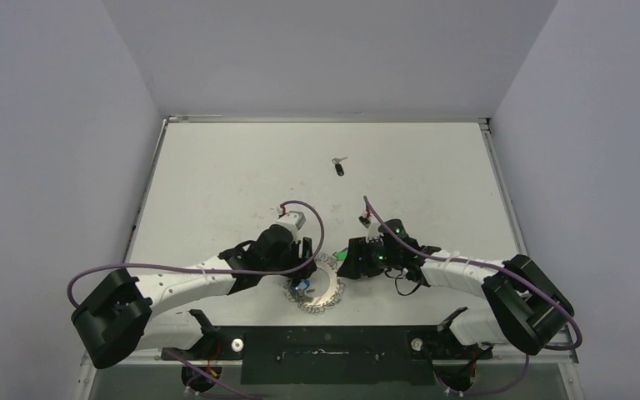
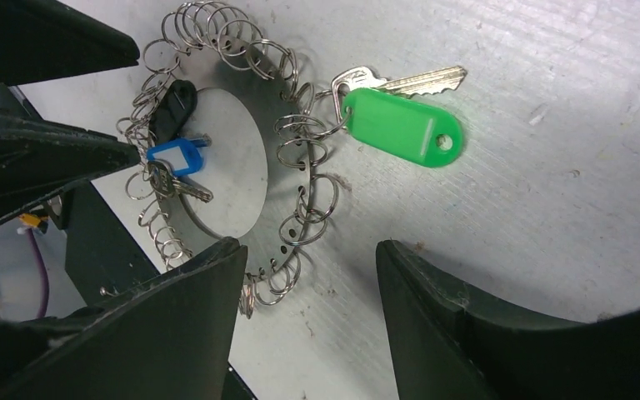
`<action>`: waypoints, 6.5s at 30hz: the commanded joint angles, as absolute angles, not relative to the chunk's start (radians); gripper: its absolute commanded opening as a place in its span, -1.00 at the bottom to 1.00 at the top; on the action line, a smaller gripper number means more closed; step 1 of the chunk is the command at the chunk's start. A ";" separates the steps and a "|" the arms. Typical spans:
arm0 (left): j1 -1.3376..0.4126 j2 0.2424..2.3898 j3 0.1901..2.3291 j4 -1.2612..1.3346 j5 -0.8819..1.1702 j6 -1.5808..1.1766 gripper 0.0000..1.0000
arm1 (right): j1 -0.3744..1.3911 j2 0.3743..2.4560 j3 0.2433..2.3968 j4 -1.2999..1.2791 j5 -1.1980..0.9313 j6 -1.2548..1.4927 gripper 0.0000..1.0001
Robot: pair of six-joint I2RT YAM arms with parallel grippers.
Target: Put the keys on the keyring
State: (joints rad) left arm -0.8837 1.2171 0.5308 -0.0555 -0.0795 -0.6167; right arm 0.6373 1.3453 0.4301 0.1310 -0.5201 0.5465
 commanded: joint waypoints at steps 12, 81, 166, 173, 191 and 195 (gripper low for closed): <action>-0.879 1.190 0.585 -0.132 -0.108 -0.591 0.20 | 0.701 1.305 0.368 0.150 -0.449 0.737 0.02; -0.660 1.220 0.675 -0.411 -0.155 -0.516 0.42 | 0.688 1.430 0.646 0.049 -0.437 0.466 -0.39; -0.580 0.879 0.300 -0.216 0.115 -0.826 -0.20 | 0.901 1.784 1.199 -0.312 -0.212 0.331 0.05; -0.581 0.939 0.293 -0.134 0.162 -0.838 -0.17 | 0.893 1.720 1.092 -0.284 -0.260 0.363 0.04; -0.624 1.033 0.271 0.057 0.221 -0.887 -0.19 | 0.945 1.539 0.893 -0.298 -0.223 0.390 -0.08; -0.664 1.055 0.272 0.090 0.207 -0.905 -0.30 | 0.946 1.536 0.893 -0.296 -0.208 0.391 -0.08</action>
